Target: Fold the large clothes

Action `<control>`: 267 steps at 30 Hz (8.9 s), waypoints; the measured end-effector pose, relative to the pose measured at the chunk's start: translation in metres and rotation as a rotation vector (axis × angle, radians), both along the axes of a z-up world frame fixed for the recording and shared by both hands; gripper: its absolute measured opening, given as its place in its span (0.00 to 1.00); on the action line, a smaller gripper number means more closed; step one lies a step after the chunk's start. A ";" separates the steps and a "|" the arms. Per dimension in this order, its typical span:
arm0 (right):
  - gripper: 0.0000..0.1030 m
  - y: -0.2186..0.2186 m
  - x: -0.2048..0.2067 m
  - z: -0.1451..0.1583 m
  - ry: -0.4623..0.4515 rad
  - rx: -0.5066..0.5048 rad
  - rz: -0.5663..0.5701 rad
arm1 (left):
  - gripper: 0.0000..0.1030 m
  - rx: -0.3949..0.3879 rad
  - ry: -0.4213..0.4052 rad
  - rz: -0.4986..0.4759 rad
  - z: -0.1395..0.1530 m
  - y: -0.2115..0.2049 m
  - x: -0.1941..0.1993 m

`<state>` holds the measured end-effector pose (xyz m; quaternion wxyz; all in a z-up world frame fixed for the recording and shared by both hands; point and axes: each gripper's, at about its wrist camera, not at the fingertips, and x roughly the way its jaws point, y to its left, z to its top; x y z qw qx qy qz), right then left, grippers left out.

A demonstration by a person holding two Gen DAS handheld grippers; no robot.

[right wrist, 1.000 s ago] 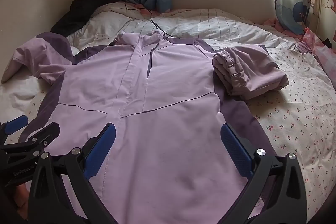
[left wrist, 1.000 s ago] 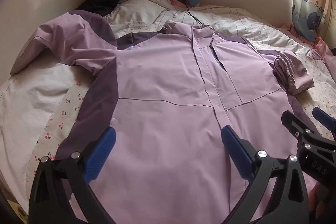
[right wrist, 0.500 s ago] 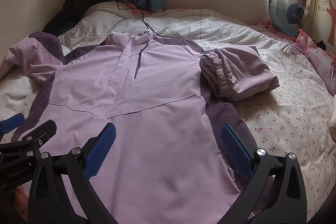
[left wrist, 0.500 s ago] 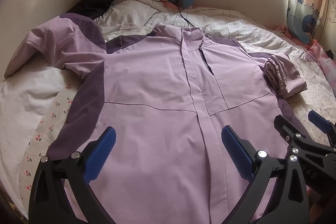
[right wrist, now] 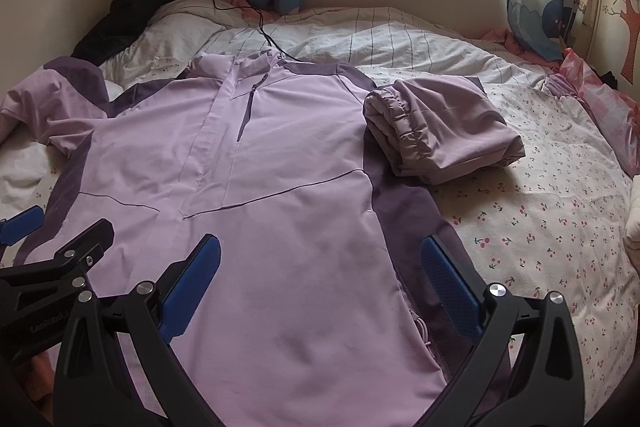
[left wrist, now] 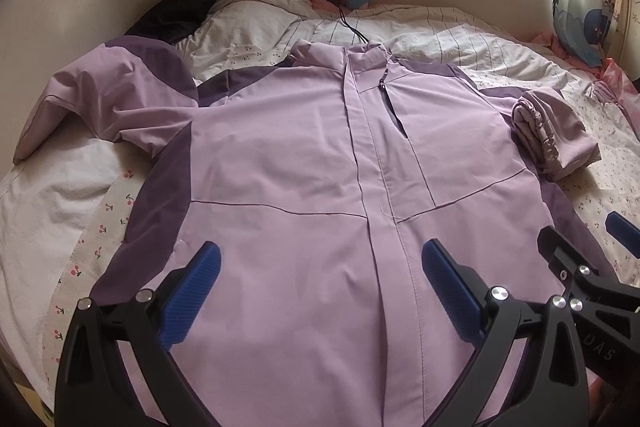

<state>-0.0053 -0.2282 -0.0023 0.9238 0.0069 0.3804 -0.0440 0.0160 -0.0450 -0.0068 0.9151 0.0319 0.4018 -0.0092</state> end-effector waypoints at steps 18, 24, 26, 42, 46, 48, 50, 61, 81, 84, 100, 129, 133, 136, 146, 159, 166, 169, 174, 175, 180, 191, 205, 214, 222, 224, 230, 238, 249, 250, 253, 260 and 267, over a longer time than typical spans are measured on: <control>0.94 0.004 0.000 -0.005 0.005 0.006 0.020 | 0.94 -0.050 0.045 0.030 -0.008 0.013 0.007; 0.94 0.004 0.000 -0.006 0.004 0.011 0.019 | 0.94 -0.045 0.057 0.030 -0.011 0.012 0.008; 0.94 0.004 0.000 -0.006 0.004 0.009 0.019 | 0.94 -0.043 0.064 0.026 -0.012 0.011 0.008; 0.94 -0.017 -0.004 0.009 -0.064 -0.067 -0.006 | 0.94 -0.060 0.083 0.007 -0.014 0.004 0.015; 0.94 -0.045 0.009 0.010 -0.043 -0.080 -0.023 | 0.94 -0.077 0.090 -0.003 -0.014 0.002 0.018; 0.94 -0.060 0.019 0.010 -0.035 -0.080 -0.051 | 0.94 -0.080 0.101 -0.011 -0.015 0.001 0.019; 0.94 -0.074 0.032 0.012 -0.041 -0.071 -0.057 | 0.94 -0.088 0.107 -0.017 -0.015 0.001 0.019; 0.94 -0.083 0.166 -0.053 0.159 -0.299 0.136 | 0.94 -0.089 0.130 -0.024 -0.023 -0.001 0.023; 0.65 -0.479 0.091 0.086 -0.103 0.314 -0.623 | 0.94 -0.082 0.190 -0.029 -0.043 -0.009 0.029; 0.72 -0.492 0.064 0.056 -0.081 0.456 -0.564 | 0.94 -0.082 0.190 -0.029 -0.043 -0.009 0.029; 0.12 -0.477 0.115 -0.070 -0.172 0.826 -0.562 | 0.94 -0.052 0.193 -0.035 -0.046 -0.014 0.028; 0.54 -0.188 0.043 -0.052 0.062 0.596 0.000 | 0.94 -0.153 0.148 -0.023 -0.017 0.009 0.024; 0.52 -0.171 0.039 -0.066 0.149 0.481 -0.045 | 0.94 -0.199 0.034 0.047 0.028 0.066 0.020; 0.55 -0.157 0.015 -0.015 0.023 0.401 -0.074 | 0.94 -0.226 -0.058 0.186 0.057 0.144 0.019; 0.77 -0.078 0.011 -0.005 -0.173 0.493 0.064 | 0.94 -0.589 -0.027 0.471 0.056 0.364 0.084; 0.77 -0.064 0.023 -0.030 -0.064 0.576 0.096 | 0.25 -0.575 -0.184 0.590 0.068 0.397 0.166; 0.77 -0.055 0.037 -0.045 0.019 0.538 0.077 | 0.27 -0.220 -0.382 0.436 0.133 0.368 0.159; 0.77 -0.051 0.041 -0.052 0.069 0.512 0.075 | 0.59 -0.247 0.026 0.668 0.067 0.422 0.182; 0.77 -0.069 0.035 -0.037 0.030 0.604 0.078 | 0.61 -0.388 0.029 0.731 0.041 0.446 0.115; 0.77 -0.078 0.033 -0.030 0.002 0.631 0.070 | 0.68 -0.357 0.000 0.715 0.047 0.435 0.100; 0.83 -0.157 0.014 -0.010 -0.118 0.770 -0.087 | 0.88 -0.340 -0.157 0.560 0.071 0.334 0.045; 0.85 -0.429 -0.023 -0.057 -0.152 0.853 -0.620 | 0.91 -0.045 -0.267 -0.035 0.034 0.018 0.013; 0.85 -0.545 0.005 -0.099 -0.235 0.841 -0.747 | 0.93 0.124 -0.161 -0.034 -0.026 -0.020 0.018; 0.20 -0.546 0.005 -0.097 -0.249 0.835 -0.705 | 0.93 0.105 -0.129 -0.055 -0.033 -0.025 0.019; 0.37 -0.557 0.002 -0.104 -0.259 0.883 -0.722 | 0.93 0.101 -0.127 -0.067 -0.034 -0.029 0.017; 0.22 -0.557 0.000 -0.095 -0.289 0.872 -0.717 | 0.93 0.098 -0.122 -0.067 -0.034 -0.029 0.017; 0.16 -0.546 0.002 -0.046 -0.395 0.828 -0.686 | 0.93 0.050 -0.112 -0.061 -0.030 -0.023 0.017; 0.16 -0.521 0.020 0.034 -0.489 0.769 -0.585 | 0.93 0.006 -0.113 -0.048 -0.025 -0.016 0.017; 0.16 -0.431 0.075 0.140 -0.557 0.689 -0.359 | 0.93 -0.061 -0.117 -0.037 -0.015 -0.009 0.012; 0.16 -0.416 0.082 0.152 -0.561 0.681 -0.327 | 0.93 -0.072 -0.117 -0.033 -0.014 -0.007 0.012; 0.16 -0.374 0.103 0.180 -0.566 0.672 -0.242 | 0.93 -0.103 -0.120 -0.020 -0.009 -0.001 0.010; 0.16 -0.264 0.156 0.225 -0.554 0.646 -0.068 | 0.93 -0.158 -0.127 0.032 -0.002 0.018 0.010; 0.16 -0.147 0.211 0.235 -0.505 0.630 0.094 | 0.93 -0.208 -0.121 0.091 0.001 0.040 0.012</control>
